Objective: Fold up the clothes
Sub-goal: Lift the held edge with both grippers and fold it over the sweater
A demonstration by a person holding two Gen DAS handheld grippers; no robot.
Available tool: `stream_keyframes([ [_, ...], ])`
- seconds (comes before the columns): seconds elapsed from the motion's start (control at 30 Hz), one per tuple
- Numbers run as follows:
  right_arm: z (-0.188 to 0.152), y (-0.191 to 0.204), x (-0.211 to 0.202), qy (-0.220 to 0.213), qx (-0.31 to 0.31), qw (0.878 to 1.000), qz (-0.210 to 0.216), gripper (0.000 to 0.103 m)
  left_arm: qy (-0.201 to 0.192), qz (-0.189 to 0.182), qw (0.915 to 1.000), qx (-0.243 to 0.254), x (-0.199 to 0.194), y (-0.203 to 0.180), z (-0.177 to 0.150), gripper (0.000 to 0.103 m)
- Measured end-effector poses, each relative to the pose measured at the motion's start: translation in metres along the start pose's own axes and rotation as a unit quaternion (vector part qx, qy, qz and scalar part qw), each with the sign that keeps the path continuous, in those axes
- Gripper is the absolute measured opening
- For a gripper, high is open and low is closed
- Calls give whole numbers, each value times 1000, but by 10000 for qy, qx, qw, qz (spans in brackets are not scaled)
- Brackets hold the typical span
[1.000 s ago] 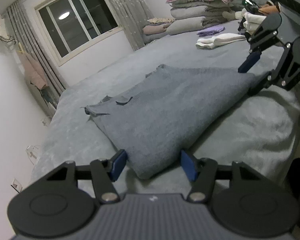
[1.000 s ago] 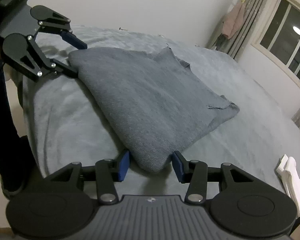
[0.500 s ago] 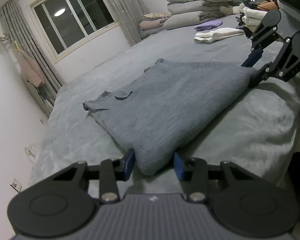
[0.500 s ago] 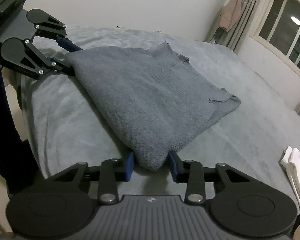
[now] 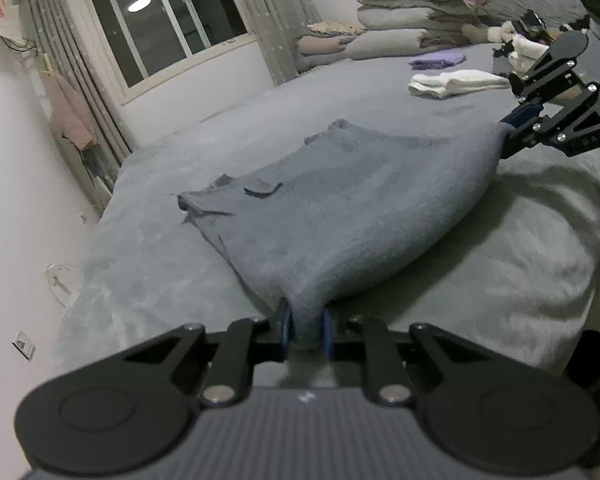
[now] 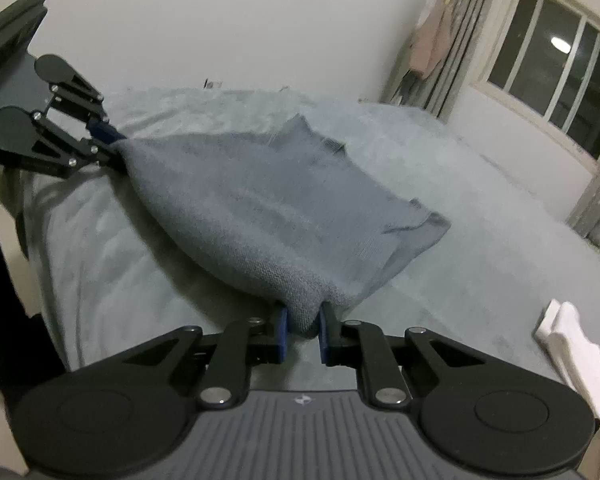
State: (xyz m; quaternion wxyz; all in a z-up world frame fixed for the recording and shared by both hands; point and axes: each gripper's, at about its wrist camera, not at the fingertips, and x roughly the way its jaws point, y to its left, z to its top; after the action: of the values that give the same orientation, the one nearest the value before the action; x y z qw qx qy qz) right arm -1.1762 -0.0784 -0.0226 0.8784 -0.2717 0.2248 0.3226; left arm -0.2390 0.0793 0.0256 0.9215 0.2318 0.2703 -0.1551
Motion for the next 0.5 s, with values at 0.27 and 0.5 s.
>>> stream_keyframes([
  [0.27, 6, -3, -18, -386, -95, 9989, -235, 13, -257, 139, 9993, -219, -10, 6, 12, 12],
  [0.5, 4, -3, -27, -560, -338, 9974, -312, 13, -350, 177, 9991, -188, -16, 8, 14, 12],
])
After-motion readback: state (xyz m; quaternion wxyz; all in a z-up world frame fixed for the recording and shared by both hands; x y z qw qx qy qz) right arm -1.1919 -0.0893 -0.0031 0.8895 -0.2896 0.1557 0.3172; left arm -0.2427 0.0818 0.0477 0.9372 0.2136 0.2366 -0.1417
